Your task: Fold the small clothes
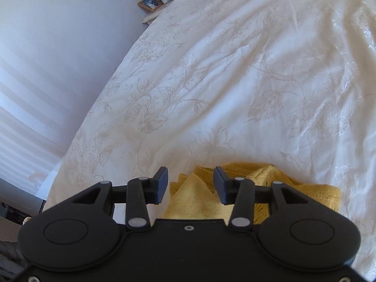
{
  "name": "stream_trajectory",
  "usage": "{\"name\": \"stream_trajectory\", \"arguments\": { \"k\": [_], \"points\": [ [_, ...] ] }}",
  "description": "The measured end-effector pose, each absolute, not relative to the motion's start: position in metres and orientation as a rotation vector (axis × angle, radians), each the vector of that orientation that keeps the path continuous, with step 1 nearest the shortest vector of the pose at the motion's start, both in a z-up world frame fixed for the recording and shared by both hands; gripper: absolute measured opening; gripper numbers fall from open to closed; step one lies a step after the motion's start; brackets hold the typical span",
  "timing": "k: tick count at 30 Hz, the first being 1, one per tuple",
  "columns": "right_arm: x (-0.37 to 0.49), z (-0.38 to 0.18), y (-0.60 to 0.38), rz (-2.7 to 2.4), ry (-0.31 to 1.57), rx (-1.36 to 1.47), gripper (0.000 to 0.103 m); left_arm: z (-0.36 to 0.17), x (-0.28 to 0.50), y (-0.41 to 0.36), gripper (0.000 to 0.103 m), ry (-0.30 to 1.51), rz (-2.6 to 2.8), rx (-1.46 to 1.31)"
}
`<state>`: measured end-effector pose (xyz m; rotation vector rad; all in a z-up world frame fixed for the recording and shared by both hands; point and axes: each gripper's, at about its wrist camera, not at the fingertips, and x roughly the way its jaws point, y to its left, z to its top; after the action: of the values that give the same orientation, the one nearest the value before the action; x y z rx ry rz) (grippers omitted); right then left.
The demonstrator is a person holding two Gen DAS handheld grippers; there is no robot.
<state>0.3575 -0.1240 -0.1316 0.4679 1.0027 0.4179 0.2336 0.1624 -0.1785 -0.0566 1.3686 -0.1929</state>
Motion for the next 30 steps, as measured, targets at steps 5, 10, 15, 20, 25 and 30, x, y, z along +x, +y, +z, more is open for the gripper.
{"name": "stream_trajectory", "arguments": {
  "k": [5,10,15,20,25,30],
  "points": [
    [0.330,-0.136,-0.149,0.368,1.038,0.424,0.054,-0.160,0.233,0.163,0.086,1.337,-0.229,-0.061],
    [0.314,-0.160,-0.166,0.284,1.132,0.323,0.054,-0.136,0.244,0.146,0.086,1.256,-0.298,-0.039],
    [0.310,-0.178,-0.190,0.130,1.178,0.310,0.054,-0.121,0.271,0.130,0.086,1.188,-0.324,-0.040],
    [0.292,-0.161,-0.207,0.070,1.125,0.366,0.061,-0.111,0.277,0.126,0.086,1.138,-0.336,-0.060],
    [0.258,-0.139,-0.206,0.067,1.062,0.378,0.080,-0.109,0.258,0.121,0.086,1.109,-0.372,-0.068],
    [0.218,-0.120,-0.195,0.086,1.029,0.372,0.103,-0.103,0.232,0.113,0.087,1.103,-0.404,-0.091]
  ]
}}
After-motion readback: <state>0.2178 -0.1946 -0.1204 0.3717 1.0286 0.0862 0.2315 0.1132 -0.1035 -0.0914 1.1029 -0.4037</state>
